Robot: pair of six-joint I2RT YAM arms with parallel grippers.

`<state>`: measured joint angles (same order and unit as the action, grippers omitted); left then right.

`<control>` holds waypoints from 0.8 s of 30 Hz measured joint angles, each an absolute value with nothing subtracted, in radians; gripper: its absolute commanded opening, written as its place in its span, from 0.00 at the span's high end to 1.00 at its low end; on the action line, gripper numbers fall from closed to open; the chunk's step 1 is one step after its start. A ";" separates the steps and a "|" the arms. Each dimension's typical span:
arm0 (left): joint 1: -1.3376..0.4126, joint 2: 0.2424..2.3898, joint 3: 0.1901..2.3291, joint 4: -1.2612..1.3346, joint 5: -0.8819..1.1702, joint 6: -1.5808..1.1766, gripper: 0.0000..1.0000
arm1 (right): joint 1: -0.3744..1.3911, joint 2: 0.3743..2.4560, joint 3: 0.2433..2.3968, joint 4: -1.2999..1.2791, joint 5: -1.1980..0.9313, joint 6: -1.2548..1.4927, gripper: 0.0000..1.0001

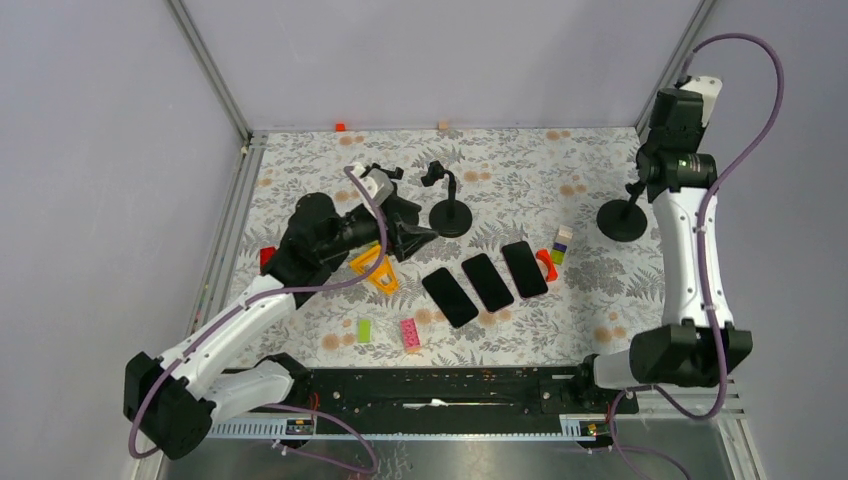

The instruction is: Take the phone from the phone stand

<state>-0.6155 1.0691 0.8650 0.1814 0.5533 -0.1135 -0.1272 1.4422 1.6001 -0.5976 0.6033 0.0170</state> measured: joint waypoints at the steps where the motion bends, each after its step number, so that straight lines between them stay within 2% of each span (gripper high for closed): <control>1: -0.598 1.049 0.849 0.186 0.554 -0.120 0.27 | -0.102 1.415 1.607 -0.597 0.601 -0.002 1.00; 9: -0.532 0.907 0.752 0.193 0.559 -0.131 0.25 | 0.202 1.196 1.600 -0.592 0.490 -0.065 1.00; 18: -0.529 0.804 0.701 0.165 0.590 -0.120 0.25 | 0.413 0.966 1.439 -0.642 0.214 0.058 1.00; 24: -0.529 0.733 0.685 0.118 0.592 -0.102 0.25 | 0.582 0.914 1.303 -0.667 0.187 0.085 1.00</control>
